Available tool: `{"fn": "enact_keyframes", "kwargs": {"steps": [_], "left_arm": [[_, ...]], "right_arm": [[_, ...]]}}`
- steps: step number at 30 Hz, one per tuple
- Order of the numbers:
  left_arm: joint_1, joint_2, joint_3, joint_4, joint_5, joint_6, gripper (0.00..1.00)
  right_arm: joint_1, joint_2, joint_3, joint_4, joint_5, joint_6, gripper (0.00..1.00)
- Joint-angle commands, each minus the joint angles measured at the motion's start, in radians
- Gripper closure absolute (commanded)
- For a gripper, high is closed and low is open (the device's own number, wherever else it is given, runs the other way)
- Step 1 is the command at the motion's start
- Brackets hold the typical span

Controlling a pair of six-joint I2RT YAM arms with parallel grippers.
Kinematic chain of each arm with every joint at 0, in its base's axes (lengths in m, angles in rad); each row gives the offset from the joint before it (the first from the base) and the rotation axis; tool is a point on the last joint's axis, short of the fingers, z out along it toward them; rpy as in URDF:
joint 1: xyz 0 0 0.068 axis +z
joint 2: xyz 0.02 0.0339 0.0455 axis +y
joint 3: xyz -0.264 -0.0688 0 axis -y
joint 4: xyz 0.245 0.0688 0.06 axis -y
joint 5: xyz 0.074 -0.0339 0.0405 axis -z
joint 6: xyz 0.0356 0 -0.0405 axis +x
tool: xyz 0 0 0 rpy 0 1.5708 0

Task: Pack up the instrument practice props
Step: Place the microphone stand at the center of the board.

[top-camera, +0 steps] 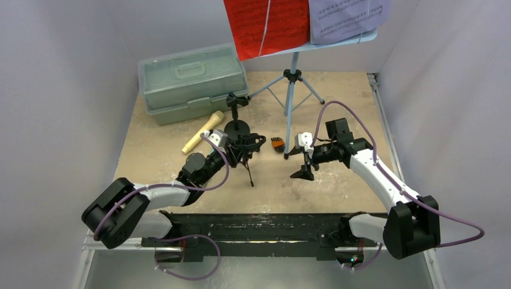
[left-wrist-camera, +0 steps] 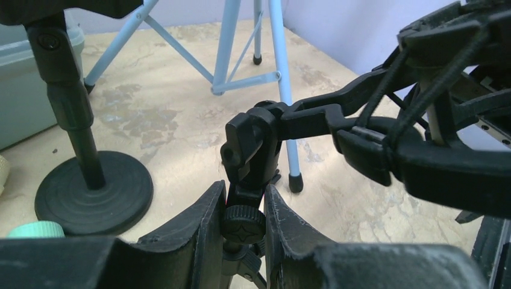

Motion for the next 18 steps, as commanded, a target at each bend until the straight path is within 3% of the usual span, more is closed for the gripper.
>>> {"fn": "enact_keyframes", "kwargs": {"steps": [1,11,18], "left_arm": [[0.043,0.016,-0.016,0.266,0.038,-0.057,1.0],[0.198,-0.072,-0.129,0.258,0.045,-0.048,1.0],[0.23,-0.166,-0.122,0.123,-0.037,0.026,1.0]], "right_arm": [[-0.004,-0.021,0.039,-0.014,-0.018,-0.023,0.16],[-0.004,-0.019,0.041,-0.022,-0.024,-0.029,0.16],[-0.004,-0.021,0.041,-0.025,-0.026,-0.031,0.16]]}}
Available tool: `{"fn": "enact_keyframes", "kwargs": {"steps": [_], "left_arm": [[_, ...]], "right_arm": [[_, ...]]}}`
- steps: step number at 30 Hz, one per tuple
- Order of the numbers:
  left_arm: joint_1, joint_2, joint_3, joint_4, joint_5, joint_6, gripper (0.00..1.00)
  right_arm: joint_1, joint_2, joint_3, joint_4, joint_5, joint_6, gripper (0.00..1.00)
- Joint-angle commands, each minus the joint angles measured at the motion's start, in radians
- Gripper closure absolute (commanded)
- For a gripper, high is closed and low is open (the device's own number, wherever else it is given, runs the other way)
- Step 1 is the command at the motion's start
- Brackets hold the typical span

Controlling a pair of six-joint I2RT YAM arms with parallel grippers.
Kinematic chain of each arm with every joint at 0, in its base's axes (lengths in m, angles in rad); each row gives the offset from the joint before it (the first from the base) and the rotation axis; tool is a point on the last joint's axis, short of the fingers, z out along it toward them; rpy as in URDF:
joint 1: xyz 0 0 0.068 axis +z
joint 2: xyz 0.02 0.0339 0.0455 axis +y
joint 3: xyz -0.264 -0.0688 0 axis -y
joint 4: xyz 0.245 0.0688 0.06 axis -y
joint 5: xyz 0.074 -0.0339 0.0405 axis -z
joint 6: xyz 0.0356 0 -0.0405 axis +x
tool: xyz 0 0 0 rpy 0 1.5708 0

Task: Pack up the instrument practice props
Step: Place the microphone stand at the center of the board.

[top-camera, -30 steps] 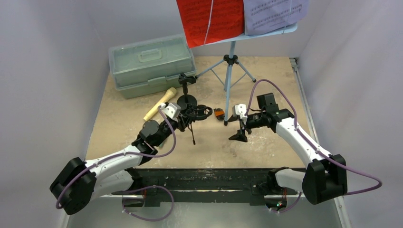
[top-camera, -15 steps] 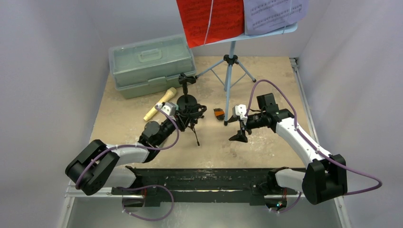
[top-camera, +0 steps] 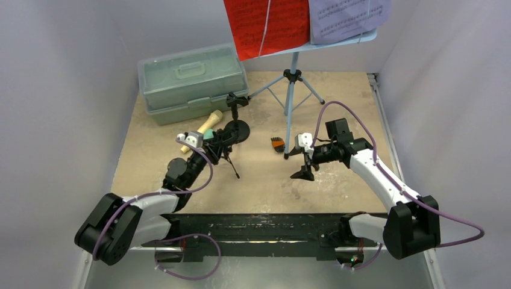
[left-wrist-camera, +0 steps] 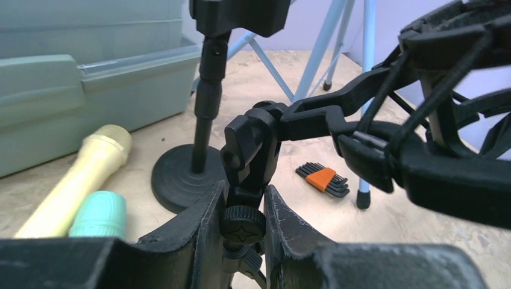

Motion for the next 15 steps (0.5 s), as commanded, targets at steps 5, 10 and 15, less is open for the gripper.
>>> {"fn": "enact_keyframes", "kwargs": {"steps": [5,10,15], "left_arm": [[0.022,-0.076,0.029,-0.005,-0.049,0.044,1.0],[0.023,-0.125,0.075,-0.055,0.034,0.005,1.0],[0.023,-0.278,0.201,-0.38,-0.031,0.049,1.0]], "right_arm": [[-0.004,-0.02,0.041,-0.018,-0.027,-0.02,0.16],[-0.004,-0.023,0.041,-0.02,-0.029,-0.023,0.16],[-0.003,-0.02,0.042,-0.024,-0.03,-0.027,0.16]]}}
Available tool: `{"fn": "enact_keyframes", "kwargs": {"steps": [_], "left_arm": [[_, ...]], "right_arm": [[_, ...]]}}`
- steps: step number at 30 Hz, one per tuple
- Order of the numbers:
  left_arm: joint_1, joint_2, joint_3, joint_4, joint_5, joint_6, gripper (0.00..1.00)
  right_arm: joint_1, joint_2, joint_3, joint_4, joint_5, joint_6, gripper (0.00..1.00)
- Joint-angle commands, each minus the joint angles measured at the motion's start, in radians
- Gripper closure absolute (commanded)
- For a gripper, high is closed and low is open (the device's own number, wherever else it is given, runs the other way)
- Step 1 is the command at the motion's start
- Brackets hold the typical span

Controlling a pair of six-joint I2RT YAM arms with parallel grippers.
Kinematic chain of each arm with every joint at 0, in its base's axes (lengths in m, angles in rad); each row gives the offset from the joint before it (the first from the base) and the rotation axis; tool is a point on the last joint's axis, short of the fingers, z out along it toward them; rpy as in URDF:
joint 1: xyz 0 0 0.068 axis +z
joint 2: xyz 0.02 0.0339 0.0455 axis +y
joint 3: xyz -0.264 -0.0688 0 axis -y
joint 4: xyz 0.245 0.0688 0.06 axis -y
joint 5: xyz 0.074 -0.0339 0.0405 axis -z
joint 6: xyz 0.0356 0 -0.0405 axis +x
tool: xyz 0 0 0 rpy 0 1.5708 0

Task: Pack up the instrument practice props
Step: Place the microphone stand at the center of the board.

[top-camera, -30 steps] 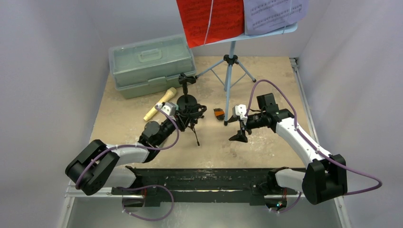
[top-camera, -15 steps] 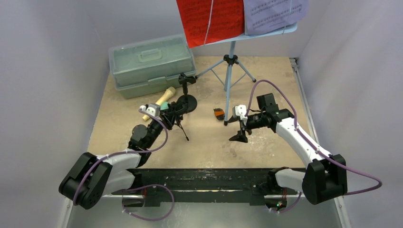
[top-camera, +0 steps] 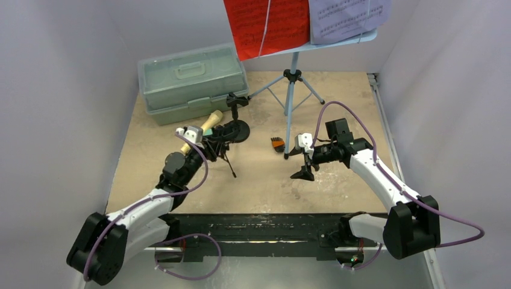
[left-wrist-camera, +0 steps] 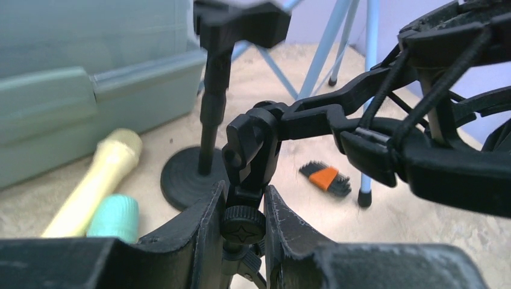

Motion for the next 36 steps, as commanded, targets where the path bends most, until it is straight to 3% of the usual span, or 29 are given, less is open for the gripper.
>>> {"fn": "enact_keyframes", "kwargs": {"steps": [1,7,13,23,30,36], "left_arm": [[0.009,-0.149,0.173,-0.18,-0.047,0.029,1.0],[0.022,-0.198,0.293,-0.434,-0.299,0.096,1.0],[0.152,-0.188,0.286,-0.406,-0.476,0.096,1.0],[0.495,-0.105,0.245,-0.253,-0.369,0.001,1.0],[0.567,-0.006,0.137,-0.03,-0.329,0.038,0.97],[0.586,0.057,0.111,0.03,-0.294,0.072,0.9]], "right_arm": [[-0.004,-0.019,0.042,-0.021,-0.031,-0.02,0.15],[-0.004,-0.023,0.044,-0.028,-0.037,-0.025,0.16],[-0.004,-0.027,0.045,-0.038,-0.045,-0.031,0.16],[-0.003,-0.021,0.05,-0.056,-0.052,-0.049,0.15],[-0.003,-0.019,0.051,-0.061,-0.055,-0.052,0.15],[-0.004,-0.021,0.052,-0.066,-0.058,-0.057,0.15]]}}
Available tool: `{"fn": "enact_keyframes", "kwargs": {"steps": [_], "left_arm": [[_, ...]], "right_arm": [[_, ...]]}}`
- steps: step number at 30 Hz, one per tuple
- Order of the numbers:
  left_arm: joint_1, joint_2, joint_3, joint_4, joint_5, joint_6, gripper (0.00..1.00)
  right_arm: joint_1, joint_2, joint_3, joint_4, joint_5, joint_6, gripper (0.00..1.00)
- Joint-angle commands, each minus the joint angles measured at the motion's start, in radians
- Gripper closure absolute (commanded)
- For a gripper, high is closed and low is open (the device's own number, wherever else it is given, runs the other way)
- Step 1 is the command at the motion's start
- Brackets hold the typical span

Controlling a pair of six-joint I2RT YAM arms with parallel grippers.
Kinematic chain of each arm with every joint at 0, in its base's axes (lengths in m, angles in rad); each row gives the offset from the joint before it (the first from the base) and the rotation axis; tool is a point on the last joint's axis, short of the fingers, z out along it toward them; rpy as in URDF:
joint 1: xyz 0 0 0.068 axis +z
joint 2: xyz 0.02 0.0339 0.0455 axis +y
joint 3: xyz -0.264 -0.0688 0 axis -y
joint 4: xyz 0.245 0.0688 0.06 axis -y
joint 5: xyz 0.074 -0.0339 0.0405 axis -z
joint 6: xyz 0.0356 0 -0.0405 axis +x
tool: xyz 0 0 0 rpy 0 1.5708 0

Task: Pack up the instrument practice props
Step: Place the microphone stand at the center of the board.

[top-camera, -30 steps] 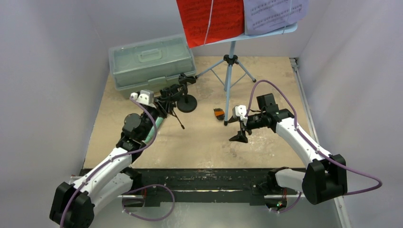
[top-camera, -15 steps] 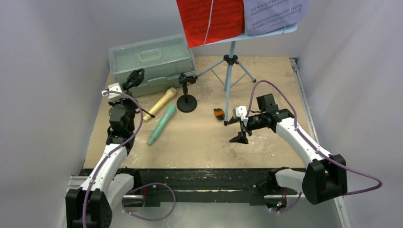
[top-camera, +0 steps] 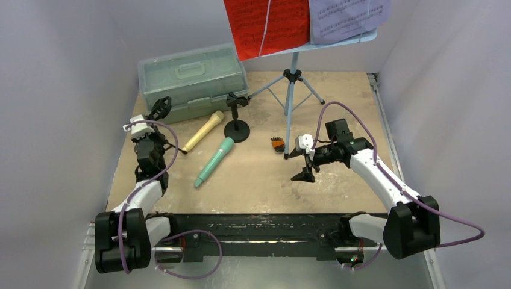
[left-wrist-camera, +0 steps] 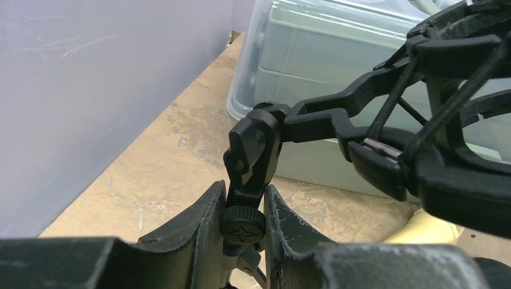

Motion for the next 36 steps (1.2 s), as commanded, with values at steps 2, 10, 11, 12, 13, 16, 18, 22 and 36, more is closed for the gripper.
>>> {"fn": "enact_keyframes", "kwargs": {"steps": [2,10,11,12,13,16,18,22,36], "left_arm": [[0.013,0.024,0.005,0.182,0.036,0.032,0.83],[0.014,0.0,0.019,0.089,0.044,0.009,0.32],[0.014,-0.013,0.023,0.072,0.05,-0.001,0.22],[0.013,-0.026,0.028,0.05,0.057,-0.012,0.14],[0.014,-0.042,0.034,0.019,0.064,-0.025,0.08],[0.014,-0.107,0.078,-0.126,0.067,-0.086,0.01],[0.013,-0.167,0.134,-0.296,0.046,-0.16,0.0],[0.013,-0.276,0.251,-0.641,0.111,-0.23,0.0],[-0.103,-0.395,0.295,-0.984,0.843,-0.284,0.05]], "right_arm": [[-0.004,-0.023,0.044,-0.016,-0.033,-0.021,0.15],[-0.004,-0.024,0.046,-0.024,-0.036,-0.027,0.15],[-0.003,-0.024,0.047,-0.025,-0.036,-0.027,0.15],[-0.003,-0.024,0.047,-0.026,-0.036,-0.028,0.15],[-0.004,-0.024,0.047,-0.026,-0.036,-0.03,0.15],[-0.003,-0.021,0.047,-0.03,-0.037,-0.033,0.15],[-0.004,-0.02,0.047,-0.035,-0.036,-0.037,0.15],[-0.003,-0.018,0.049,-0.04,-0.033,-0.043,0.15],[-0.003,-0.007,0.063,-0.07,-0.006,-0.067,0.15]]}}
